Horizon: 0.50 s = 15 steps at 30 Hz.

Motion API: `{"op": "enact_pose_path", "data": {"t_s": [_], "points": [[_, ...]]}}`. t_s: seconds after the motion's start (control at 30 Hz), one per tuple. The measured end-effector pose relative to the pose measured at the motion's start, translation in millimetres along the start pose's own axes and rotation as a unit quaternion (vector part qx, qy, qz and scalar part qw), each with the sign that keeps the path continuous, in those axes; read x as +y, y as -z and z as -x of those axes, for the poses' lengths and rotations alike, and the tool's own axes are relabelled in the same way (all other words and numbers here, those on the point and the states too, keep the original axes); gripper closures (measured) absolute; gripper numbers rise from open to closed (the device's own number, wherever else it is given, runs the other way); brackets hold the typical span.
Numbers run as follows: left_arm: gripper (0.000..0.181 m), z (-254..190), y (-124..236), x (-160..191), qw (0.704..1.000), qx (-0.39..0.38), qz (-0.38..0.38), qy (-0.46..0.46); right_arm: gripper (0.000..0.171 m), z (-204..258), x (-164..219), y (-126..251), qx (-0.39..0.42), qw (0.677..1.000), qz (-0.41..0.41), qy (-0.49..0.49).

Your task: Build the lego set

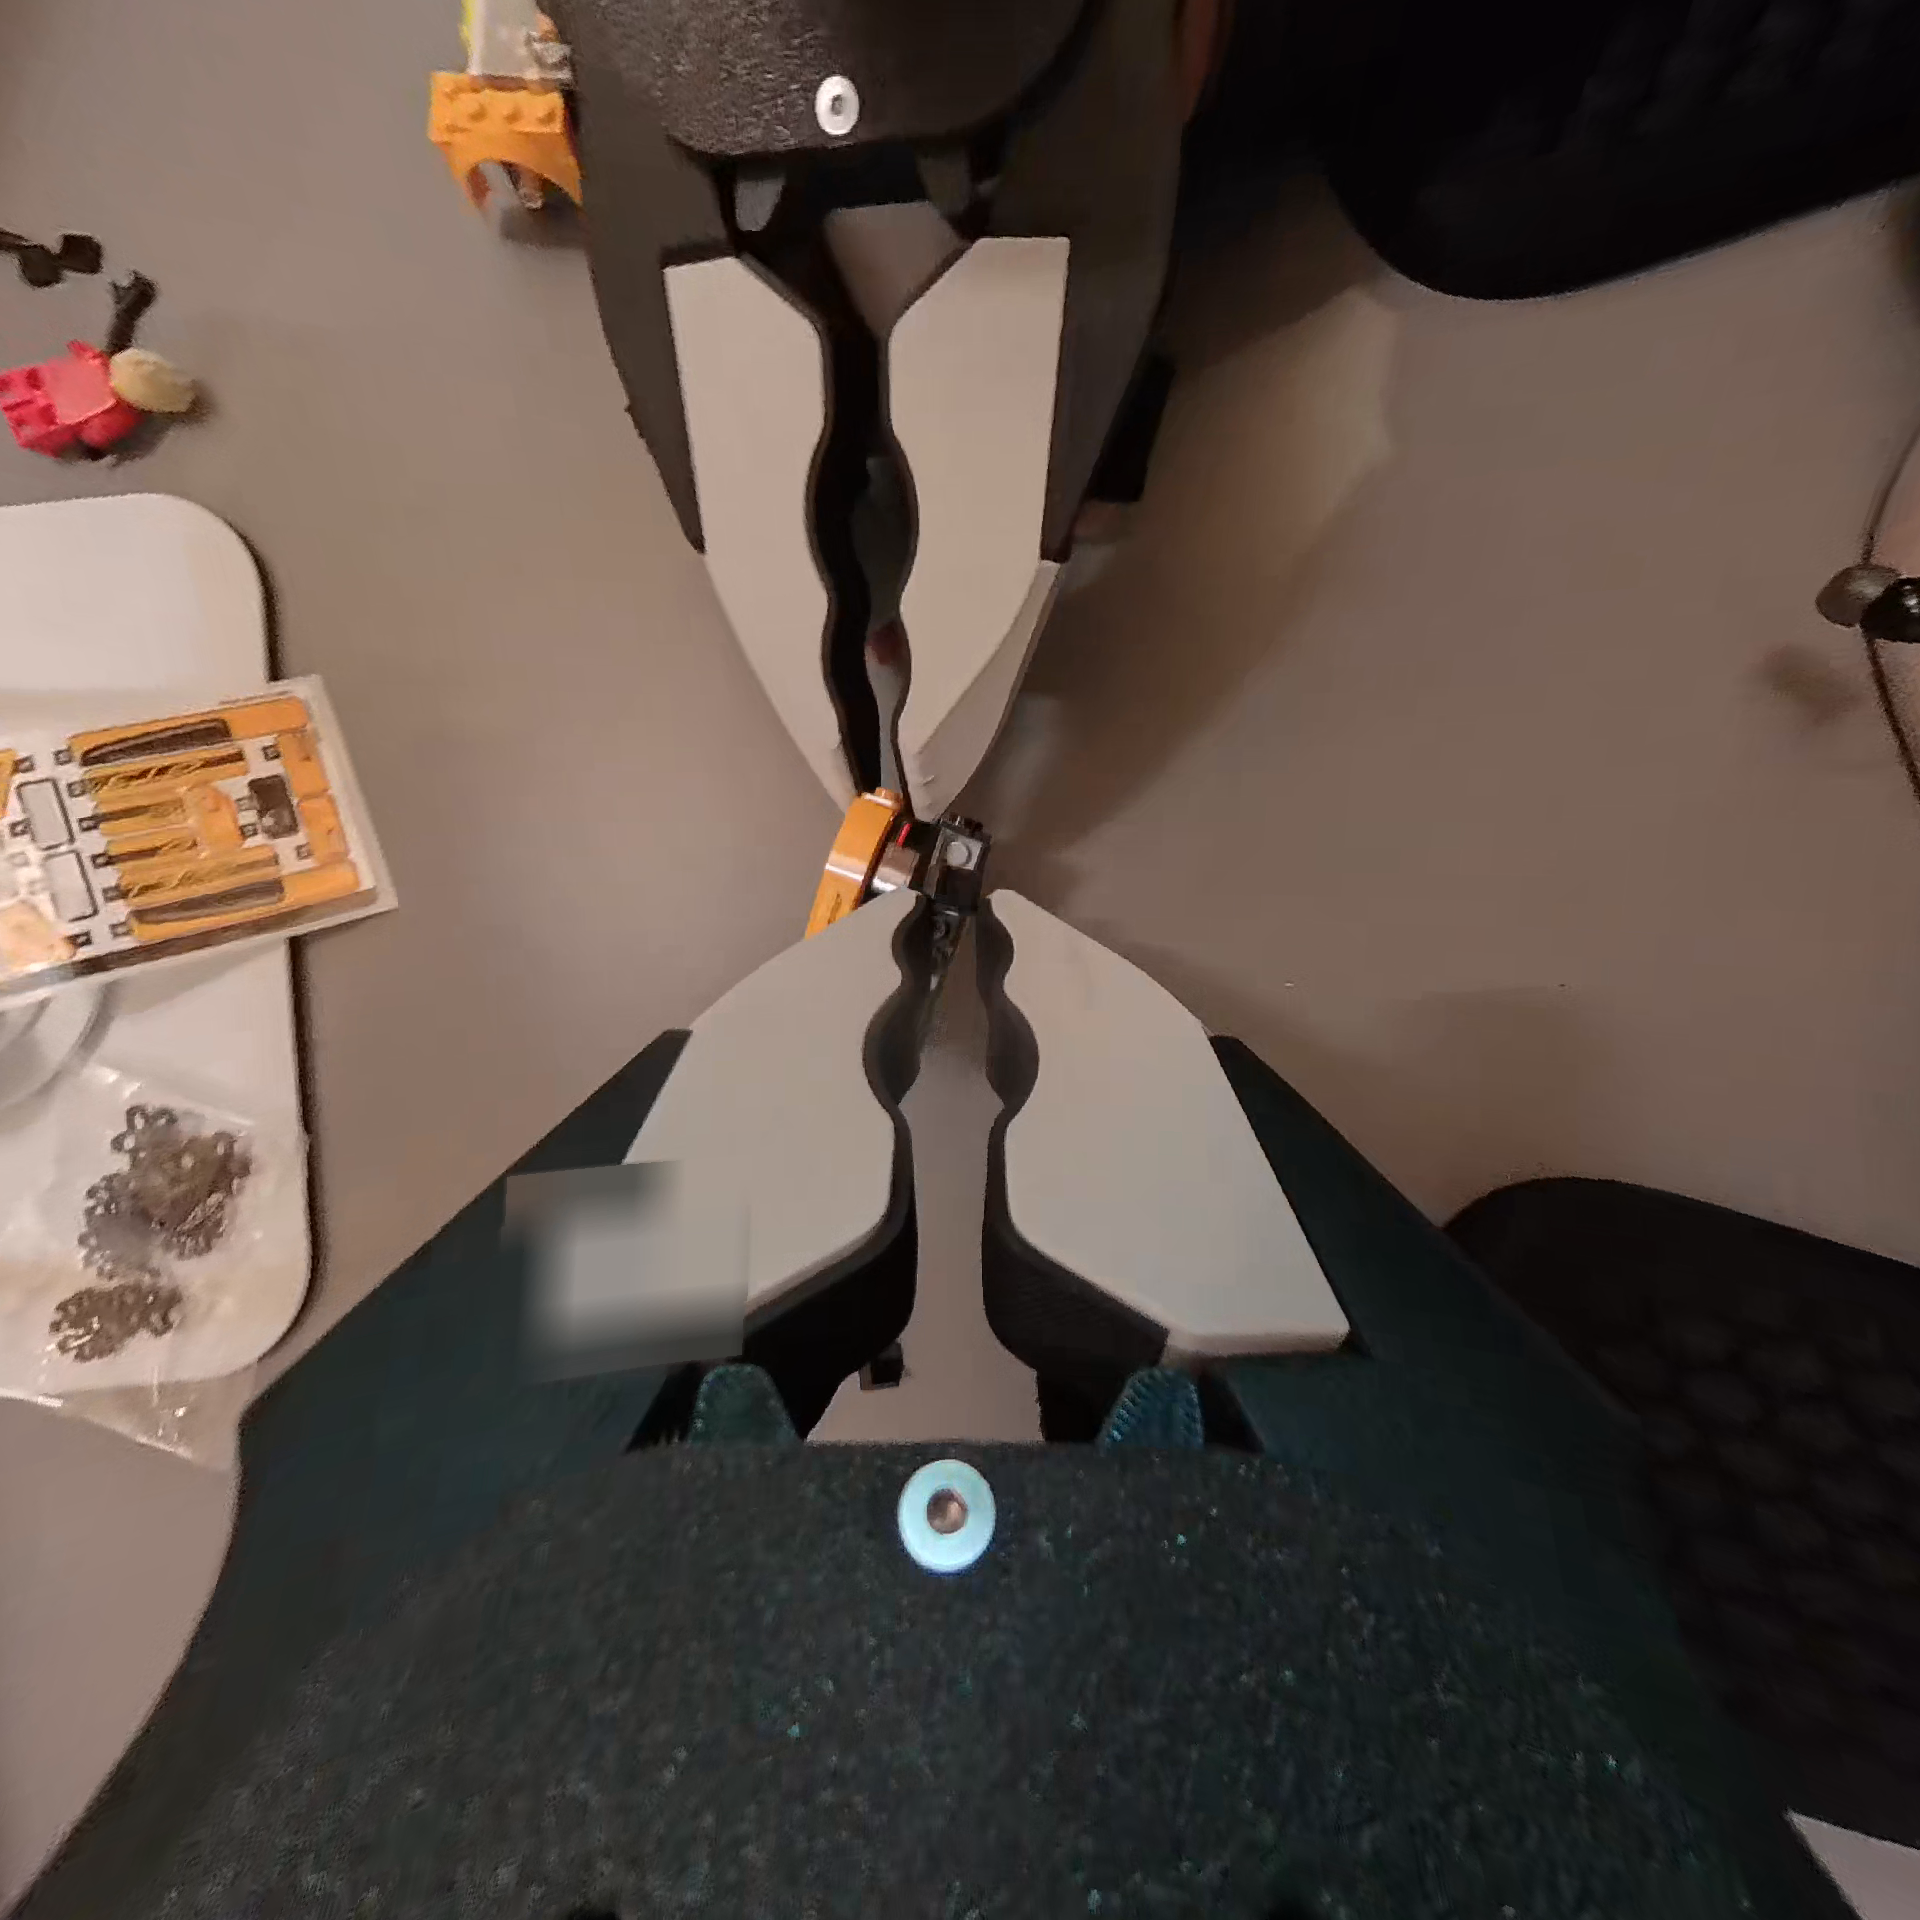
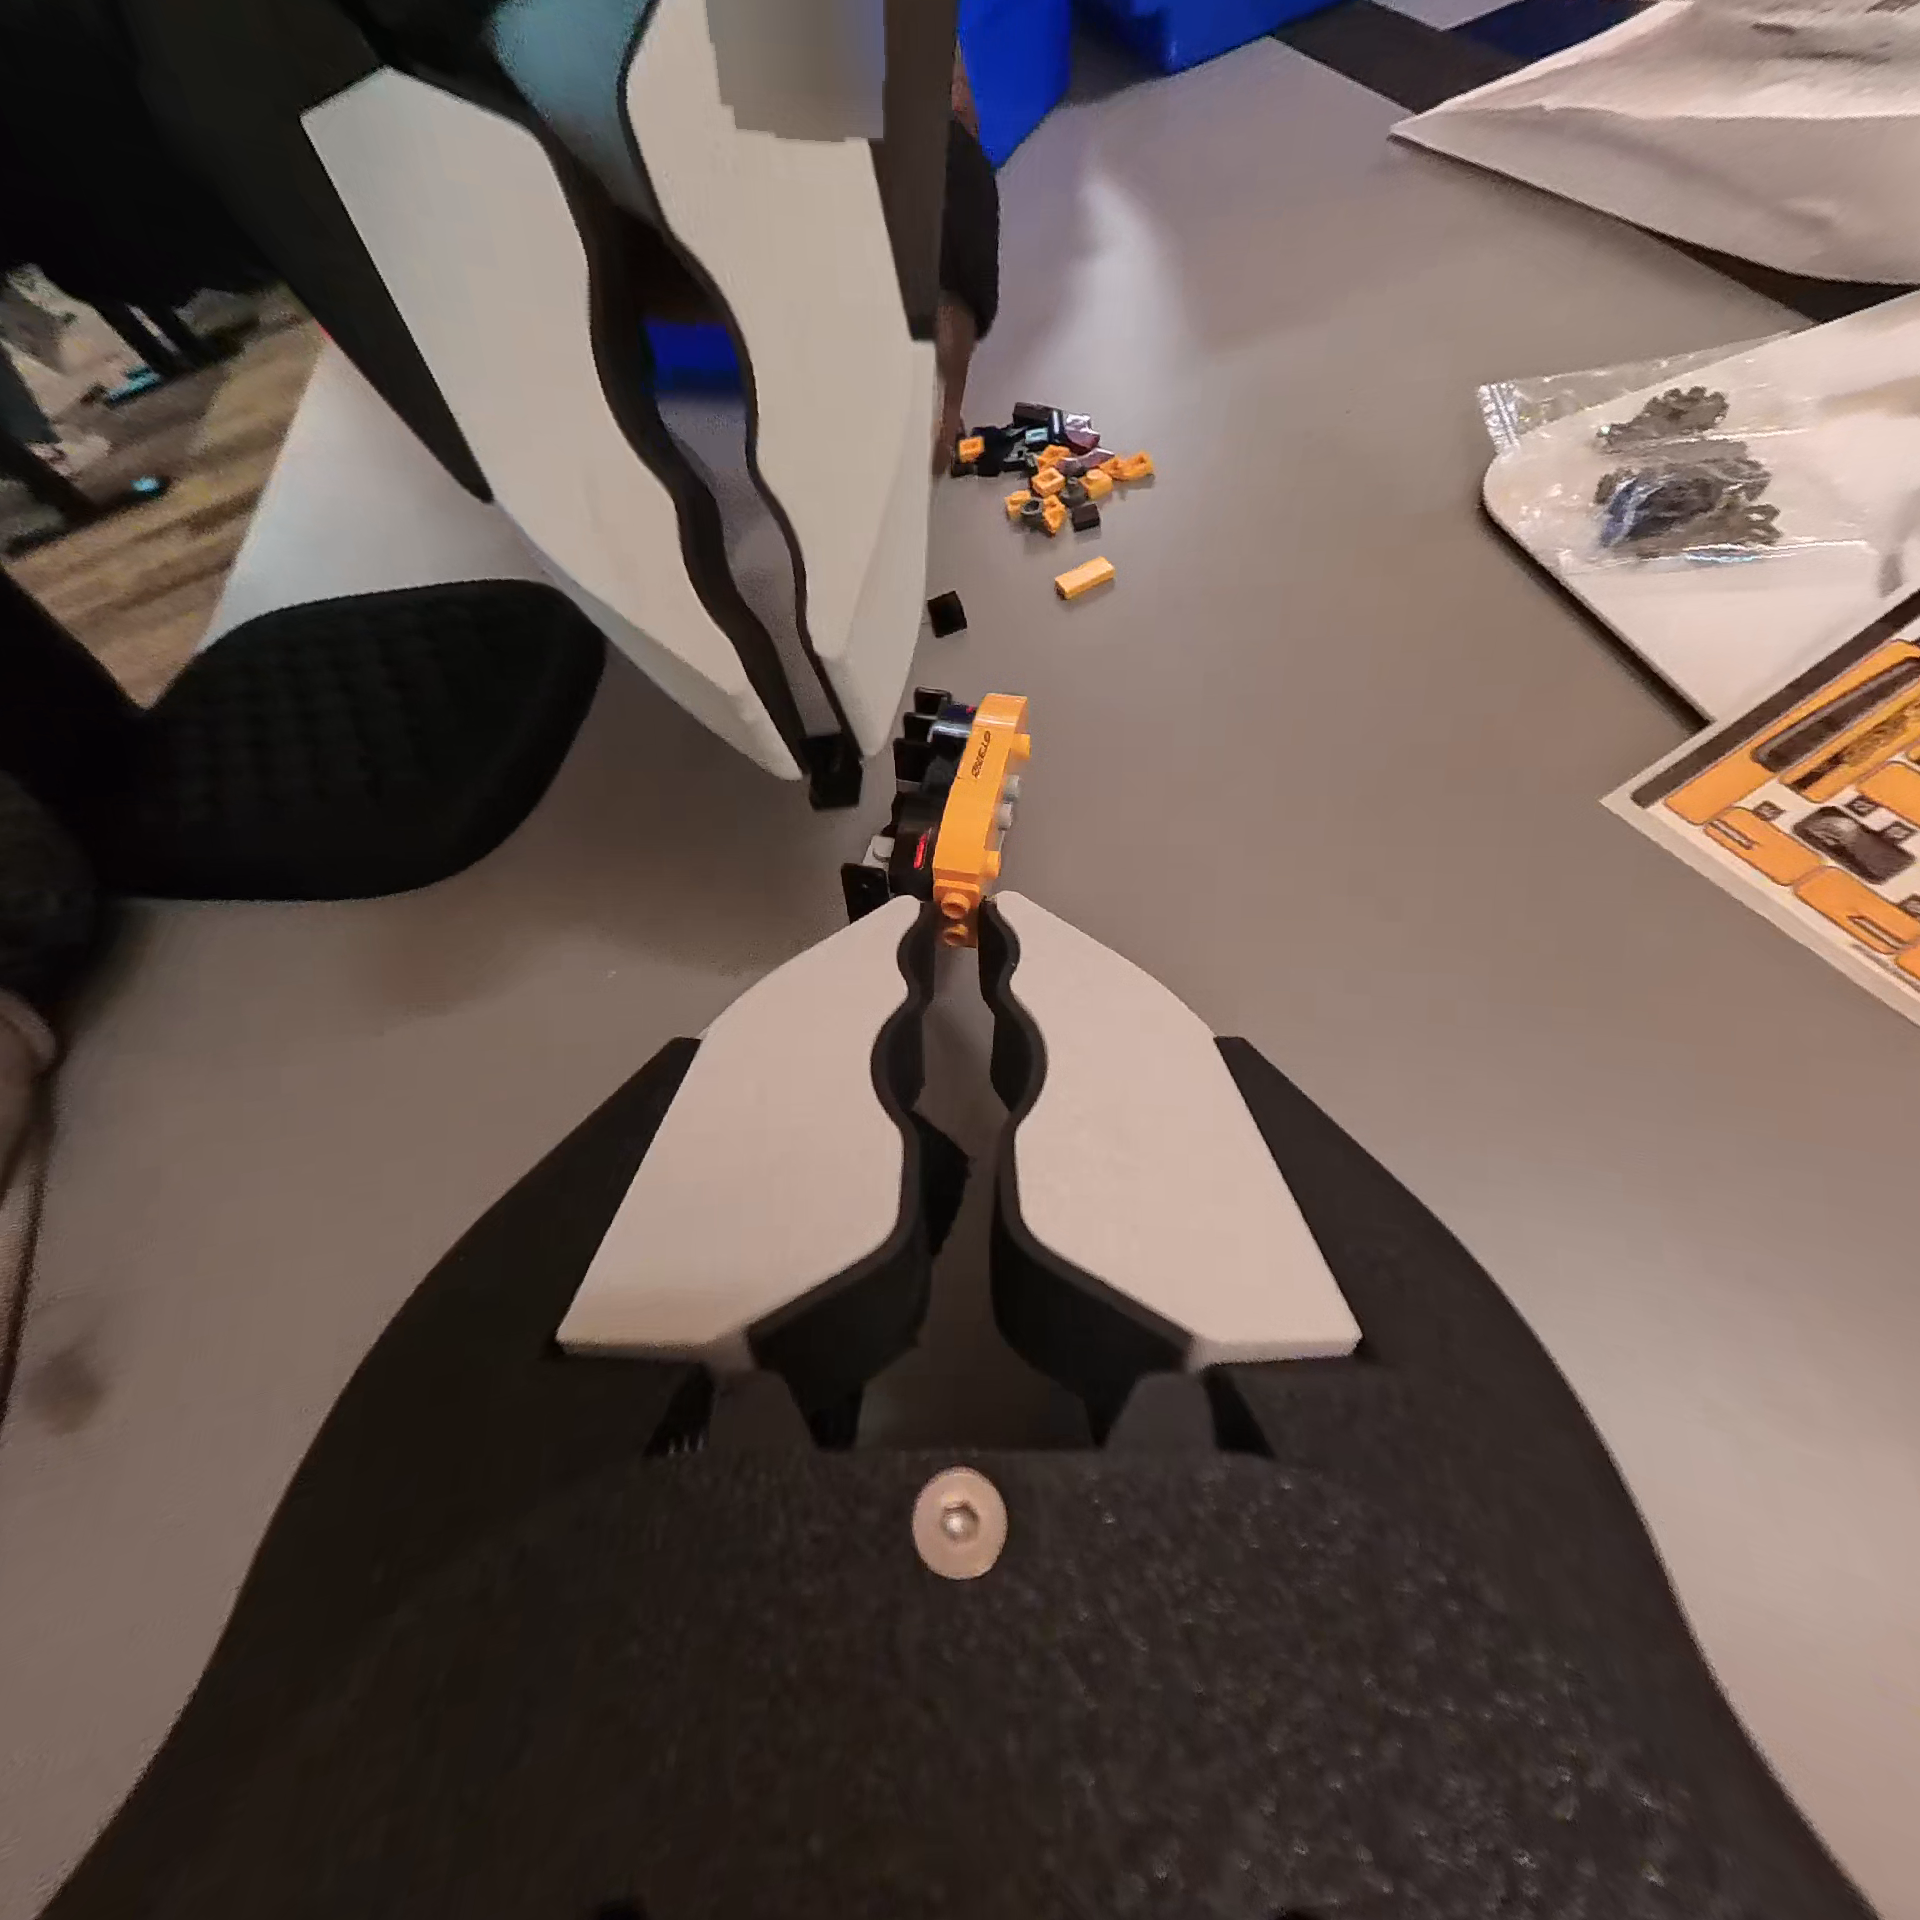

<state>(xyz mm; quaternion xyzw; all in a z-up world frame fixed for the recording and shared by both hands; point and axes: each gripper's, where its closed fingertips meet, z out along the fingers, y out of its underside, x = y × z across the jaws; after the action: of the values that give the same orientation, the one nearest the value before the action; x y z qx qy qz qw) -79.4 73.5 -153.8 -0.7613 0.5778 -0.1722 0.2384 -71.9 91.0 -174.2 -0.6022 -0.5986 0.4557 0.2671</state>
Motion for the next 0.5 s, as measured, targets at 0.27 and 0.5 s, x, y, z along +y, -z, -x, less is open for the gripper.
{"op": "enact_pose_path", "data": {"t_s": [0.27, 0.5], "points": [[0.174, -1.2, -0.5, -6.7, 1.0, 0.001, -0.004, -0.005, 0.164, 5.0, -12.7, 7.9, -0.049, 0.997, -0.049, -0.044], [0.174, 5.0, 15.6, -22.7, 1.0, -0.021, -0.003, -0.001, 0.164, 7.1, -31.8, 18.3, -0.093, 0.982, -0.117, -0.111]]}}
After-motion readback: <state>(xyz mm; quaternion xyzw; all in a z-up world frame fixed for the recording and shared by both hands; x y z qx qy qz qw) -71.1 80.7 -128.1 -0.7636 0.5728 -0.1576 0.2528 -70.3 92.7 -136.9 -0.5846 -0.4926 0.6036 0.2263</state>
